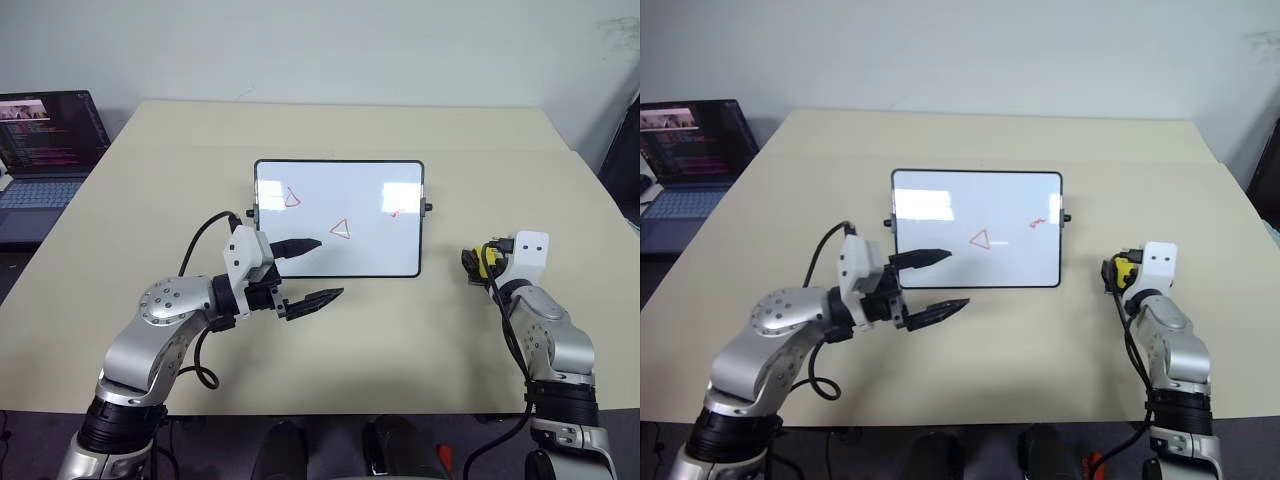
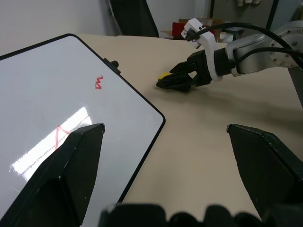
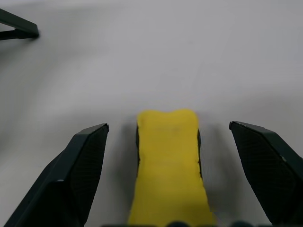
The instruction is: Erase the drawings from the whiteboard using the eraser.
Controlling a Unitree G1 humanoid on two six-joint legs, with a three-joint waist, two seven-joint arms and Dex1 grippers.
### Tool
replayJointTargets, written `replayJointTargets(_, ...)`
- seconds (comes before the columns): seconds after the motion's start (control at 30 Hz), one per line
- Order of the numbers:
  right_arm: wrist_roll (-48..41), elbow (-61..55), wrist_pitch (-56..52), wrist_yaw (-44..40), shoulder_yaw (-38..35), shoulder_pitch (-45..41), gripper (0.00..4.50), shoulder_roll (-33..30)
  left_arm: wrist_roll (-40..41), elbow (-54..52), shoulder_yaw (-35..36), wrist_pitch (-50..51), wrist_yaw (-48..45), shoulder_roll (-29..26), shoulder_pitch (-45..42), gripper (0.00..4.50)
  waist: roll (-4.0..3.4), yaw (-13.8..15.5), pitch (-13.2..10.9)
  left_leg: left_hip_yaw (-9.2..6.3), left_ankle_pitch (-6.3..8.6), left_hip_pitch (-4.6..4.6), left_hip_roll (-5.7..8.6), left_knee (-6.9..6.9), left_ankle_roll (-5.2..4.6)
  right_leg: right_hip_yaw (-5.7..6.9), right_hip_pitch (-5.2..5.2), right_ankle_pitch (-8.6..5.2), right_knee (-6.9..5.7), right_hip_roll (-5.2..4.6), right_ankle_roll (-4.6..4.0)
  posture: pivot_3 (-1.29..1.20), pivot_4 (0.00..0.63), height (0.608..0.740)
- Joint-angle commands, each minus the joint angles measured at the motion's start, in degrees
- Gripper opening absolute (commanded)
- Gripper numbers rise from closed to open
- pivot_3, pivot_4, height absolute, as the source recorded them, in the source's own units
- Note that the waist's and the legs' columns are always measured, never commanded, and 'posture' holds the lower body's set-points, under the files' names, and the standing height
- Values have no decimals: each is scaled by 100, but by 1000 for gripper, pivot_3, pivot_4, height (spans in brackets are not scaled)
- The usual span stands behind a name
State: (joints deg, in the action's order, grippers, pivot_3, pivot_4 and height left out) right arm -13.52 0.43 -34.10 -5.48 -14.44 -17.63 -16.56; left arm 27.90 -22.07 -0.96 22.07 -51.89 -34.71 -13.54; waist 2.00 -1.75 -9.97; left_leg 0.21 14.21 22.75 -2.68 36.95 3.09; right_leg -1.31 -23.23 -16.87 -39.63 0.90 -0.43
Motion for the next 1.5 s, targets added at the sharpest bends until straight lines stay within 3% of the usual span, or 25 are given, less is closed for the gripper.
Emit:
replayJointTargets(0.03, 16, -44, 160, 74, -121, -161, 4306, -37, 40, -251, 13, -30, 32, -1, -5, 4500, 0, 0, 0, -1, 0, 0, 0, 0, 0, 0, 0, 0, 0, 0, 0, 0, 150, 740)
replayJointTargets(0.87, 121, 132, 641, 27, -10, -29, 4306, 181, 28, -319, 4, -56, 110, -15, 114, 4500, 0, -2, 0, -1, 0, -1, -1, 0, 0, 0, 0, 0, -1, 0, 0, 0, 150, 740)
replayJointTargets(1.03, 48, -15, 136, 51, 16, -73, 4306, 124, 26, -312, 7, -78, 118, -4, 120, 4500, 0, -2, 0, -1, 0, -1, -1, 0, 0, 0, 0, 0, -1, 0, 0, 0, 150, 740)
replayJointTargets(1.23, -42, -296, -1014, -92, 3, -406, 4306, -343, -22, -268, -43, -135, 147, 51, 123, 4500, 0, 4, 0, -1, 0, -1, -1, 1, 0, -1, 0, 0, -3, -1, 0, 0, 150, 740)
replayJointTargets(1.5, -14, -5, -1427, -583, 54, -827, 4306, -1132, -98, -206, -136, -203, 173, 183, 102, 4500, -1, 0, 0, -1, 0, 1, 4, 0, -1, 2, 0, 0, 3, 2, 0, 0, 150, 740)
